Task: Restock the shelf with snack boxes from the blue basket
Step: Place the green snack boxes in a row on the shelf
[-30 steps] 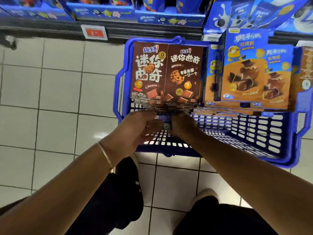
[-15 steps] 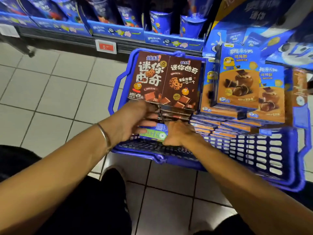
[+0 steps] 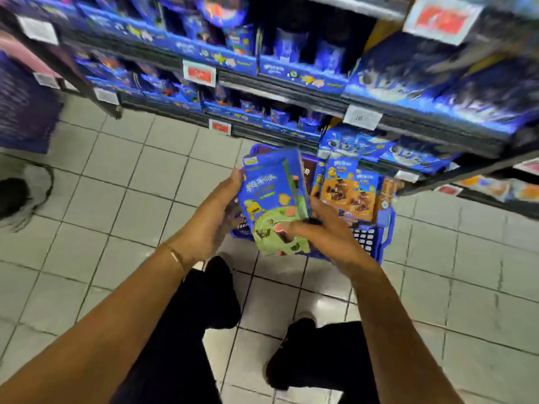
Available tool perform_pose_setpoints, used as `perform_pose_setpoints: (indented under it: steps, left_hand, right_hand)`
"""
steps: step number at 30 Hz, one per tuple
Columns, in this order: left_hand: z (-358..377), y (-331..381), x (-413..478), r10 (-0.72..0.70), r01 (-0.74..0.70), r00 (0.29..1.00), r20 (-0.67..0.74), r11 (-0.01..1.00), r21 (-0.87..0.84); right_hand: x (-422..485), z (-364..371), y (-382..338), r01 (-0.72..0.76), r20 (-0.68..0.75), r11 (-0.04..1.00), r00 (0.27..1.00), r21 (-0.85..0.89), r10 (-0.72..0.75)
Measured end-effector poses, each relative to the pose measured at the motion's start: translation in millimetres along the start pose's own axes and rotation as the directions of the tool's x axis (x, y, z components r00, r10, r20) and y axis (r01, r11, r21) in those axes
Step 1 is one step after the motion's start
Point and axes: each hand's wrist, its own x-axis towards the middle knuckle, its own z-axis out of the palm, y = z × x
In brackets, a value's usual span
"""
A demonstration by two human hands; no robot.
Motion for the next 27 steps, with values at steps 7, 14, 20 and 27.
perform_pose_setpoints:
  steps: [7, 14, 20, 27]
  left_hand:
    - [52.4, 138.1, -165.2, 0.249, -0.204, 0.945, 0.210, 0.955, -0.214]
    - [80.0, 234.6, -242.9, 0.492, -0.485, 0.858, -0.145, 0.870, 0.082]
    - [50.9, 299.5, -270.1, 0.501, -0.483, 0.845, -0.187, 0.865, 0.136]
    - [-0.8, 358.7, -280.8, 0.385, -0.393, 0.919, -0.089, 0.868, -0.303]
  right_hand:
    - [-108.3, 33.5, -193.4, -0.035, 0.091, 0.937, 0.996, 0.348, 0.003]
    - [-161.9, 63.6, -310.6, 0.250, -0.227, 0.962, 0.948, 0.108, -0.221]
    - [-160.3, 83.1, -373.7, 0.284, -0.285, 0.948, 0.929, 0.142, -0.236]
    - [-141.1, 111.6, -431.5, 0.158, -0.124, 0.823, 0.986, 0.545, -0.107]
